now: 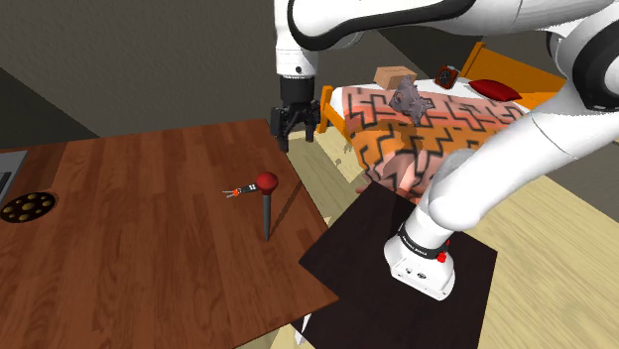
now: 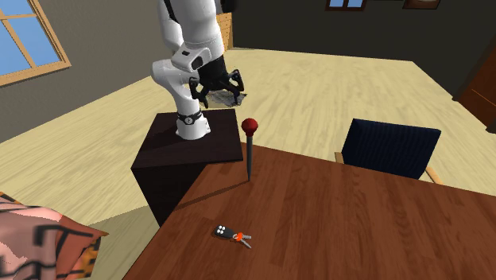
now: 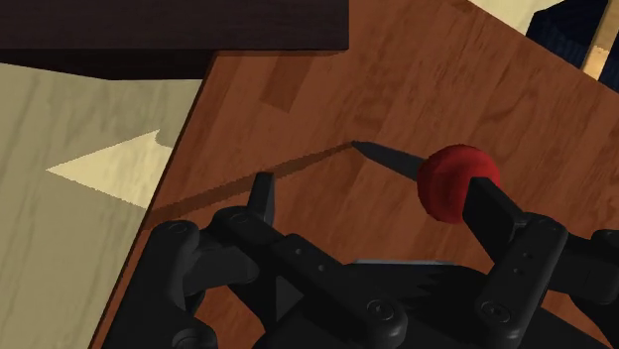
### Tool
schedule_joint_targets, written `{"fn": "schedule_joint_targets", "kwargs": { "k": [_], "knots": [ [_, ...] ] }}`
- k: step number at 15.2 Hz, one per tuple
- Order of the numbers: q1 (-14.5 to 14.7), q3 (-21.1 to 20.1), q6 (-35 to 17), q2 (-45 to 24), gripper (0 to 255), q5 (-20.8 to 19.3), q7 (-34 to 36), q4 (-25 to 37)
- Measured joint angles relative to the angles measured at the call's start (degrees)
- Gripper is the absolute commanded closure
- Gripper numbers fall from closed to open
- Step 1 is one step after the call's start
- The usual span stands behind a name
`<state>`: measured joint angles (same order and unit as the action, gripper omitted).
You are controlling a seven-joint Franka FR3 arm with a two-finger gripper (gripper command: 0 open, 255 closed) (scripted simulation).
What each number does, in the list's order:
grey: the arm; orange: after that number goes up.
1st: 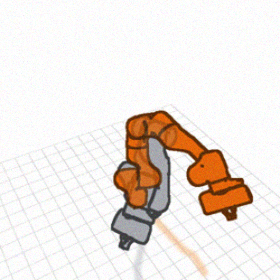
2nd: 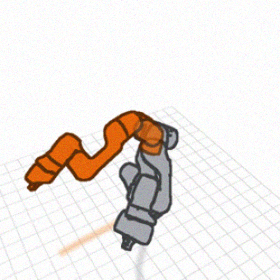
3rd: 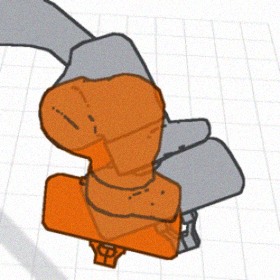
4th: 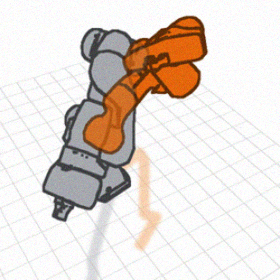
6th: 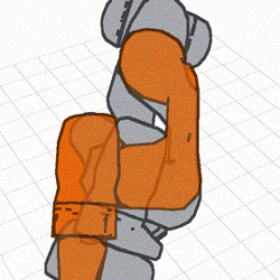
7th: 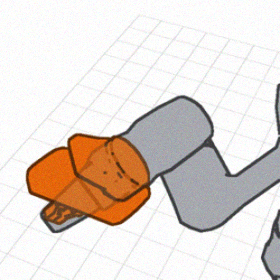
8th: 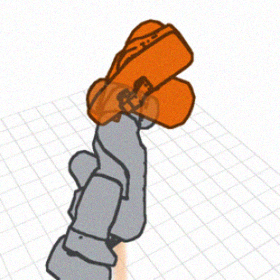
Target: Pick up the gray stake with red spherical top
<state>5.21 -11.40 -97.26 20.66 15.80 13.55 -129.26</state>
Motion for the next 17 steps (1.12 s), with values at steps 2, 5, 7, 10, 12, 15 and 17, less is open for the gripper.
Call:
{"fn": "schedule_joint_targets", "kwargs": {
  "k": [2,5,7,10,12,15,17],
  "knots": [
    [0.75,-1.73,-1.47,-3.99,0,0.92,2.53,1.87],
    [1.74,-3.79,-2.35,-9.99,0,1.73,6.21,6.03],
    [2.25,-4.75,-2.93,-13.79,0,1.9,8.18,8.6],
    [2.58,-5.29,-5.01,-16.33,0,1.92,8.78,8.73],
    [2.66,-5.4,-6.61,-16.75,0,2.01,8.52,7.48],
    [2.8,-5.58,-8.59,-17.47,0,2.08,8.29,6.2],
    [2.87,-5.68,-9.18,-17.89,255,2.05,8.32,6.06]
  ]
}}
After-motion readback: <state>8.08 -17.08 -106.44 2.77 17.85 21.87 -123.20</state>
